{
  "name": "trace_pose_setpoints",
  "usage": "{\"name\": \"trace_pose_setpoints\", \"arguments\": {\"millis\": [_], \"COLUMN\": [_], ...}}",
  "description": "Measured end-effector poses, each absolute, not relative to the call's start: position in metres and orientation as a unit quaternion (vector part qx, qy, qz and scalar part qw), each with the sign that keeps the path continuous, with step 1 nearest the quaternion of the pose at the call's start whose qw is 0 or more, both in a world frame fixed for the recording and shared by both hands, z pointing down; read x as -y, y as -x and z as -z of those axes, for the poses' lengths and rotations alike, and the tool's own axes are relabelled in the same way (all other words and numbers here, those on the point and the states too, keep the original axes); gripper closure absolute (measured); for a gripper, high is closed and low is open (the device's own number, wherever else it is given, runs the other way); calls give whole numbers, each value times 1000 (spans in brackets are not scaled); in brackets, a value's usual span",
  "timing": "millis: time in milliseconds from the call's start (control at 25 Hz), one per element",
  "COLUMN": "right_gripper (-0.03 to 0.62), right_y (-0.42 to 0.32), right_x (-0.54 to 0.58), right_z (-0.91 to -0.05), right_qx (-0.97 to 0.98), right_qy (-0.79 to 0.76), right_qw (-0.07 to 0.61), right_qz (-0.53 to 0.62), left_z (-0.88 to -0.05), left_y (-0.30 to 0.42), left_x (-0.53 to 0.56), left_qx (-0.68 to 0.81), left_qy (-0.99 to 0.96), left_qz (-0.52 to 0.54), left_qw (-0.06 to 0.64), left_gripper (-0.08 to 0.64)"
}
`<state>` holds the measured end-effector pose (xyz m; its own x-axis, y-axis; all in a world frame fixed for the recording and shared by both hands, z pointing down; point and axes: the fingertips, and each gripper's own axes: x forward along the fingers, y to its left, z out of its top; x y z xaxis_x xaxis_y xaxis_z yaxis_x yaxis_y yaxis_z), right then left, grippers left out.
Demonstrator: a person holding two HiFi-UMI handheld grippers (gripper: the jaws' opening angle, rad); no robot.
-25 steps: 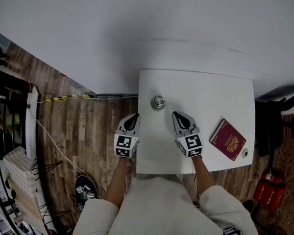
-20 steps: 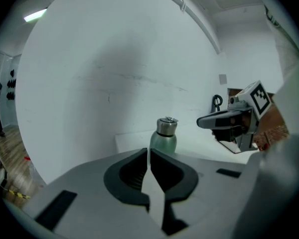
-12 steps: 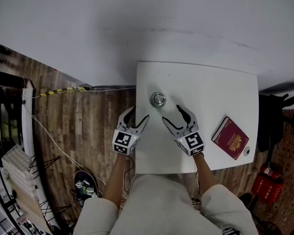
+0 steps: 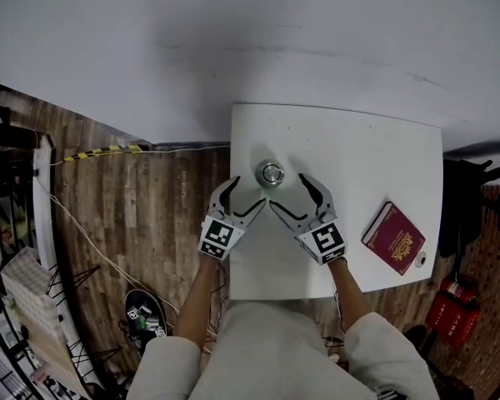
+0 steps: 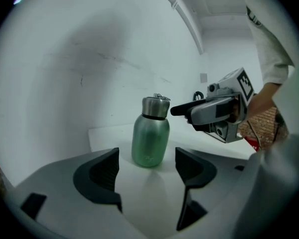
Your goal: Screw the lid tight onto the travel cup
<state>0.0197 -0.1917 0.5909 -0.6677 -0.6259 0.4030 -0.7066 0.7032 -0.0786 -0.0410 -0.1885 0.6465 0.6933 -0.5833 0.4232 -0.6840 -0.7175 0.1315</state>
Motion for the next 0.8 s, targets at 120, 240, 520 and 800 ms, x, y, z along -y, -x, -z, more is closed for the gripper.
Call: {"name": "trace_pose_setpoints", "arguments": {"millis": [120, 240, 520, 800], "right_gripper": [210, 215, 249, 289], "right_y": [-14, -7, 12, 21], "right_x": [202, 211, 226, 234], "right_z": [-588, -584, -577, -574], "right_qx": [909, 912, 922, 923], "right_qy": [-365, -359, -341, -338], "right_qw": [173, 169, 162, 162], "right_qz": [-109, -103, -90, -84], "left_z": [-647, -645, -647, -642], "left_y": [33, 25, 7, -3], "left_x": [197, 204, 213, 219], "left_qx": [346, 342, 324, 322], "left_qy": [-912, -914, -922, -924], "left_qz": [-176, -172, -173, -163], "left_qw": [136, 132, 126, 124], "left_gripper": [229, 229, 229, 229]}}
